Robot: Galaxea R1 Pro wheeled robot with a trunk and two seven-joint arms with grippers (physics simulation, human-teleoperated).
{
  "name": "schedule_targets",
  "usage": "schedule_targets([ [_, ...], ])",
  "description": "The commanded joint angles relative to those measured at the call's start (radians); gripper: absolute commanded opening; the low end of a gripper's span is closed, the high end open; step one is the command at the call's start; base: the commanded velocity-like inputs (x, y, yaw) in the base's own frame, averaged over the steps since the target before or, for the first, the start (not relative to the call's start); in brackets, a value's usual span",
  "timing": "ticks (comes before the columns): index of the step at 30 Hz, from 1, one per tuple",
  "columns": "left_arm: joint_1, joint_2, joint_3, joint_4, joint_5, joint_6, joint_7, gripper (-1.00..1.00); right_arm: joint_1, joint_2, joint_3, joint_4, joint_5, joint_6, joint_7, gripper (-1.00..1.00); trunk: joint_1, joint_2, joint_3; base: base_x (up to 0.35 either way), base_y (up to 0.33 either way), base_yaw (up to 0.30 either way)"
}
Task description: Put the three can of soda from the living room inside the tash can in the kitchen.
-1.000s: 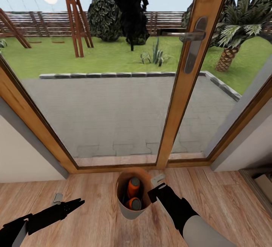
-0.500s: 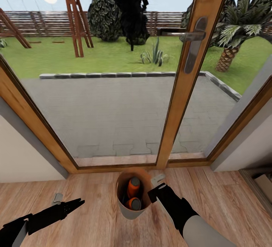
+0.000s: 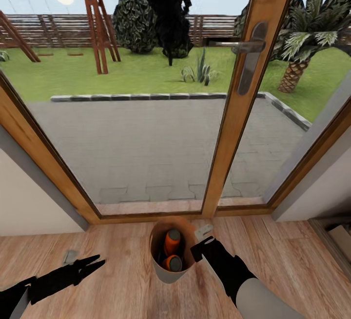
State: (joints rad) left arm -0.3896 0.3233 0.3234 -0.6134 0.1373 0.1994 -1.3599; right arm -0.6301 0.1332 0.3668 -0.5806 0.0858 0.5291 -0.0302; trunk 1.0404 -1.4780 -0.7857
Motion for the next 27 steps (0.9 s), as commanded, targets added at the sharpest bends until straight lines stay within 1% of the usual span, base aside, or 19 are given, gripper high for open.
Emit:
schedule_targets([
  [1,0.000,0.003,0.000,0.009,0.000,-0.015,0.000,1.00,0.000,0.000,0.000,-0.001,-0.005,-0.001,0.009,-1.00,0.000,0.000,0.000,0.000,0.000,0.000],
  [4,0.000,0.013,0.000,0.039,0.000,-0.051,0.001,1.00,0.000,0.000,0.000,-0.002,-0.005,-0.001,0.010,-1.00,0.000,0.000,0.000,0.000,0.000,0.000],
  [5,0.000,0.023,0.000,0.054,0.001,-0.074,0.002,1.00,0.000,0.000,0.000,-0.003,-0.006,-0.001,0.010,-1.00,0.000,0.000,0.000,0.000,0.000,0.000],
  [8,0.000,0.043,0.001,0.071,0.001,-0.117,0.004,1.00,0.000,0.000,0.000,-0.003,-0.006,-0.001,0.010,-1.00,0.000,0.000,0.000,0.000,0.000,0.000],
  [9,0.000,0.046,0.001,0.073,0.001,-0.125,0.005,1.00,0.000,0.000,0.000,-0.004,-0.006,-0.001,0.010,-1.00,0.000,0.000,0.000,0.000,0.000,0.000],
  [10,0.000,0.055,0.001,0.080,0.001,-0.145,0.034,1.00,0.000,0.000,0.000,-0.004,-0.006,-0.001,0.010,-1.00,0.000,0.000,0.000,0.000,0.000,0.000],
  [11,0.000,0.055,0.001,0.081,0.001,-0.147,0.042,1.00,0.000,0.000,0.000,-0.004,-0.006,-0.001,0.010,-1.00,0.000,0.000,0.000,0.000,0.000,0.000],
  [12,0.000,0.056,0.001,0.082,0.001,-0.152,0.071,1.00,0.000,0.000,0.000,-0.004,-0.006,-0.001,0.010,-1.00,0.000,0.000,0.000,0.000,0.000,0.000],
  [15,0.000,0.057,0.000,0.082,0.001,-0.154,0.081,1.00,0.000,0.000,0.000,-0.004,-0.006,-0.001,0.010,-1.00,0.000,0.000,0.000,0.000,0.000,0.000],
  [27,0.000,0.057,0.000,0.083,0.002,-0.154,0.088,1.00,0.000,0.000,0.000,-0.004,-0.006,-0.001,0.010,-1.00,0.046,-0.084,-0.038,0.000,0.000,0.000],
])
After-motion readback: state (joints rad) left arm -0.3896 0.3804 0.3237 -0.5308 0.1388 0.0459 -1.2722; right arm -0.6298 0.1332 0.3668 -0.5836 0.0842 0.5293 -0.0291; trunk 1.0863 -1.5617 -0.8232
